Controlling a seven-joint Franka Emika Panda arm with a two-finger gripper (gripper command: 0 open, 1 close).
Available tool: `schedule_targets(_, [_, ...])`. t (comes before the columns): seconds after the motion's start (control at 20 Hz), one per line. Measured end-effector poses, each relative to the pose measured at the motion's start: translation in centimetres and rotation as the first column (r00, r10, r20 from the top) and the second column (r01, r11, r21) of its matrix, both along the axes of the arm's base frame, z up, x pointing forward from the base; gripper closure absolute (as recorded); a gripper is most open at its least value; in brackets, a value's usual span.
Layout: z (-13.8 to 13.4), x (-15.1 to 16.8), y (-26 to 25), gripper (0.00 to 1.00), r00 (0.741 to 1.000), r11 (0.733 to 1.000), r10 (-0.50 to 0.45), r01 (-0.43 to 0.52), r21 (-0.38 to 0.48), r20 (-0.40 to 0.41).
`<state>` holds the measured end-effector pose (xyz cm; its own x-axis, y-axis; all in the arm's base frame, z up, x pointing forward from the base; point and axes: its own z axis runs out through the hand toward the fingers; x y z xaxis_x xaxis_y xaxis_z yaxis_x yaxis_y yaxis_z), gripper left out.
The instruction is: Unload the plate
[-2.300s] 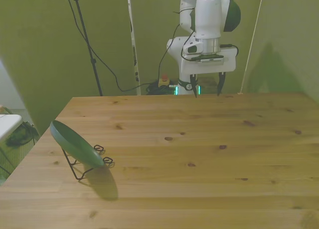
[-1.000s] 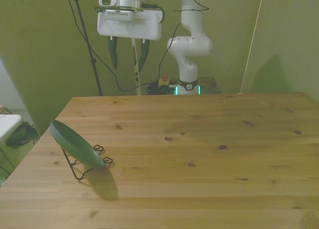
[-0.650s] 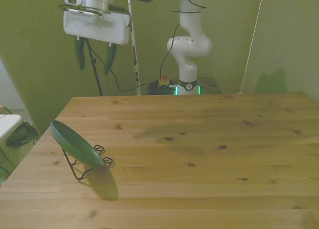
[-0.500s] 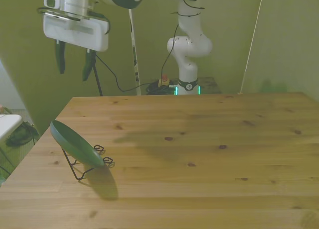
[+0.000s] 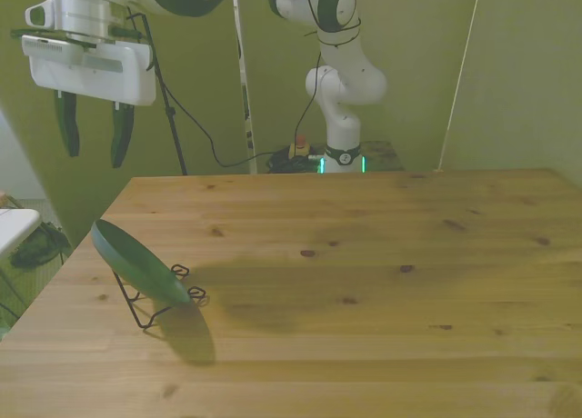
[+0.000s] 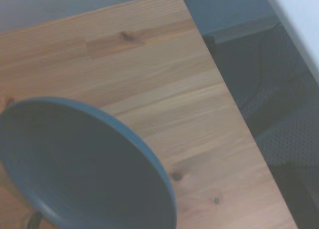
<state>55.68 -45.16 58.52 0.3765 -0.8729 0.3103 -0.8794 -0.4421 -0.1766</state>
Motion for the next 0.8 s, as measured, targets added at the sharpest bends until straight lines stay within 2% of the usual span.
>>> schedule_targets(0.35, [-0.8,2.6,-0.8,0.0,0.984,0.986,0.165,-0.164,0.011,-0.075])
schedule_targets(0.8, [-5.6,6.8,-1.0,0.0,0.971,0.973,0.231,-0.23,0.023,-0.067])
